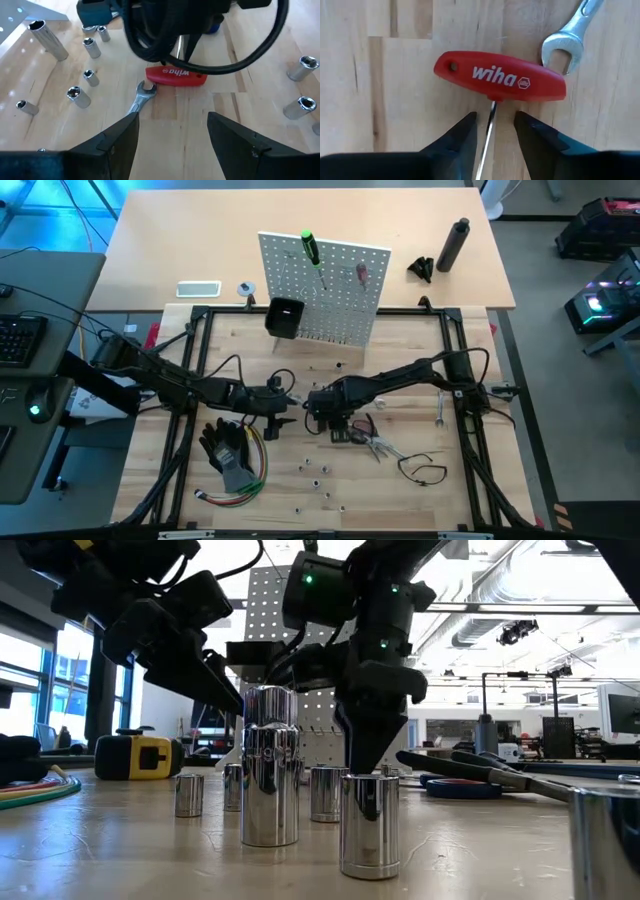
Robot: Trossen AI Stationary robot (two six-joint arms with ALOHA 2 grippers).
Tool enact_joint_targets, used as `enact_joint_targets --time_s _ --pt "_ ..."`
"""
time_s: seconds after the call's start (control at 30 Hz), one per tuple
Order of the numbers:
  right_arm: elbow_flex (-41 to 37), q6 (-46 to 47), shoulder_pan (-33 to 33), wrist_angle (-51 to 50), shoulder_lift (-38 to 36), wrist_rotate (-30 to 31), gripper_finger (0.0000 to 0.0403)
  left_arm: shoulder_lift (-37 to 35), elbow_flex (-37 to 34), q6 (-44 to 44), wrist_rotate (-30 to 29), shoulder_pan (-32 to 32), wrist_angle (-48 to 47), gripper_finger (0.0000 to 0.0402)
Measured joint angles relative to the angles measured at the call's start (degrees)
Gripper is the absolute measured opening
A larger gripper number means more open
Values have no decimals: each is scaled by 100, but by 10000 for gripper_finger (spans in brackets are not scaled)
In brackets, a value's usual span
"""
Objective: Hang tools onto peg board
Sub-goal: Hang the red allen wrench on the white peg board
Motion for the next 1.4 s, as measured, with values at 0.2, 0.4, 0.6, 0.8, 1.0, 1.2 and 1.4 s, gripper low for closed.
enact_joint_targets --time_s 0.2,0.4,0.6,0.8,1.0,1.2,1.4 --pt "8 -89 -17 46 25 27 21 0 0 0 -26 0 13 227" --pt "-6 -172 -17 95 7 110 4 0 0 0 -114 0 13 227" --pt "-31 -169 -22 281 -238 710 2 0 0 -38 -546 -78 228 227" --pt "-21 -179 -17 545 -734 1594 1 0 4 -97 -804 -72 814 227" --pt "-21 -213 -46 767 -1224 2427 1 0 4 -103 -1926 -70 1342 227" --pt "-18 -421 -65 1020 -1535 3069 0 0 4 -48 -2282 -66 2111 227" --pt "-18 -585 -138 1296 -1683 3147 0 0 4 -7 -2718 -68 2683 227"
